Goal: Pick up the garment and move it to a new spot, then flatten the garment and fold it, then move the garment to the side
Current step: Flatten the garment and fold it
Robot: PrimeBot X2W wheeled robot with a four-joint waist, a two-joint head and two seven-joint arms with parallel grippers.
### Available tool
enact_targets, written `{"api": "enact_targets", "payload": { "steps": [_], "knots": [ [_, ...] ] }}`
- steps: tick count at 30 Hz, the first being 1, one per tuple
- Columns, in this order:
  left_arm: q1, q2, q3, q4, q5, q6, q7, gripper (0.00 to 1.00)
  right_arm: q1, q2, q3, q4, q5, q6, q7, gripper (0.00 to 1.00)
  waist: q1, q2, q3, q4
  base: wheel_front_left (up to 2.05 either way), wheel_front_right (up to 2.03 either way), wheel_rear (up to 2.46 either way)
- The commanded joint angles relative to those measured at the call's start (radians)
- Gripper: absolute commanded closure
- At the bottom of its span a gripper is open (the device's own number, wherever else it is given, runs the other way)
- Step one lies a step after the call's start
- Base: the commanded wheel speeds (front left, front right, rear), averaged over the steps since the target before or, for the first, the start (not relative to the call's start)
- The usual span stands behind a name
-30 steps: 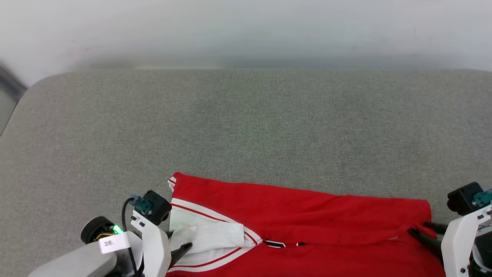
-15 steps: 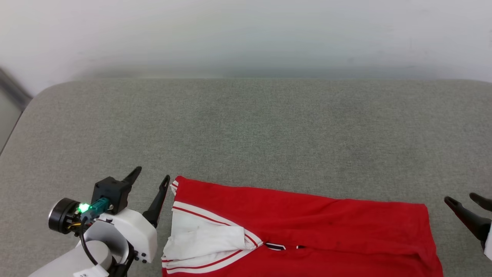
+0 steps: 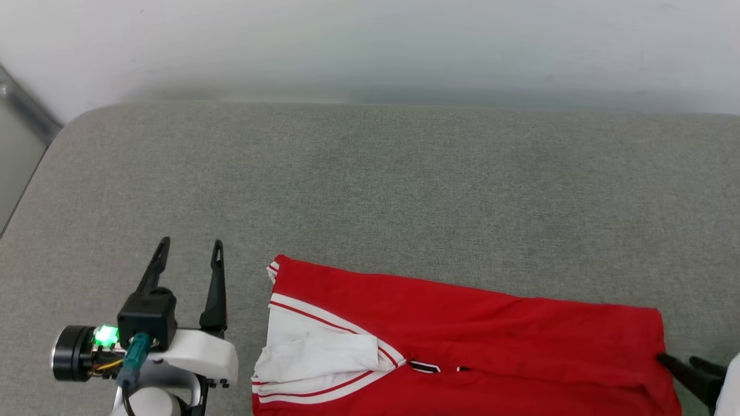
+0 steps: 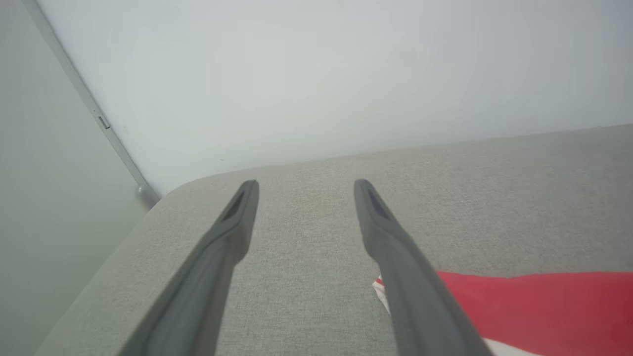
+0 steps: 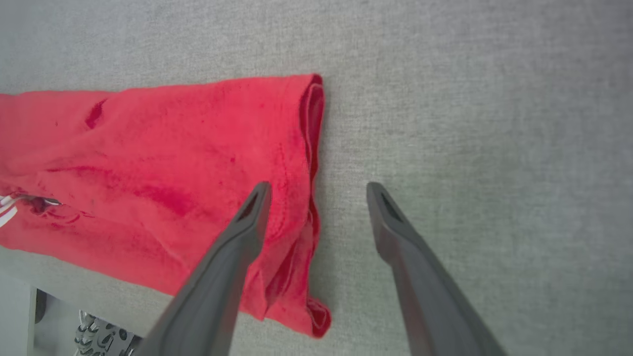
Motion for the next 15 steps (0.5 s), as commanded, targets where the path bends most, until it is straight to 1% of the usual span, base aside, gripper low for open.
{"api": "enact_targets", "payload": {
  "steps": [1,4,9,12,15],
  "knots": [
    [0.029,-0.017,0.033,-0.009,0.033,0.003,-0.004,0.0,0.008,0.012,-0.001,0.009,0.007,0.0,0.007,0.0,0.0,0.0,0.003,0.003,0.0,0.0,0.0],
    [0.082,-0.07,0.112,-0.029,0.104,-0.017,-0.004,0.0,0.009,0.031,0.007,0.031,0.017,0.0,0.028,0.0,0.0,0.0,0.009,0.008,0.0,0.0,0.0],
    [0.147,-0.152,0.217,-0.046,0.207,-0.059,-0.005,0.0,0.001,0.07,0.038,0.057,0.04,0.0,0.062,0.0,0.0,0.0,0.016,0.014,0.0,0.0,0.0],
    [0.175,-0.201,0.267,-0.05,0.257,-0.089,-0.005,0.0,-0.006,0.112,0.054,0.062,0.072,0.0,0.07,0.0,0.0,0.0,0.017,0.017,0.0,0.0,0.0],
    [0.192,-0.25,0.308,-0.055,0.305,-0.115,-0.005,0.0,-0.01,0.132,0.083,0.065,0.071,0.0,0.073,0.0,0.0,0.0,0.019,0.02,0.0,0.0,0.0]
  ]
}}
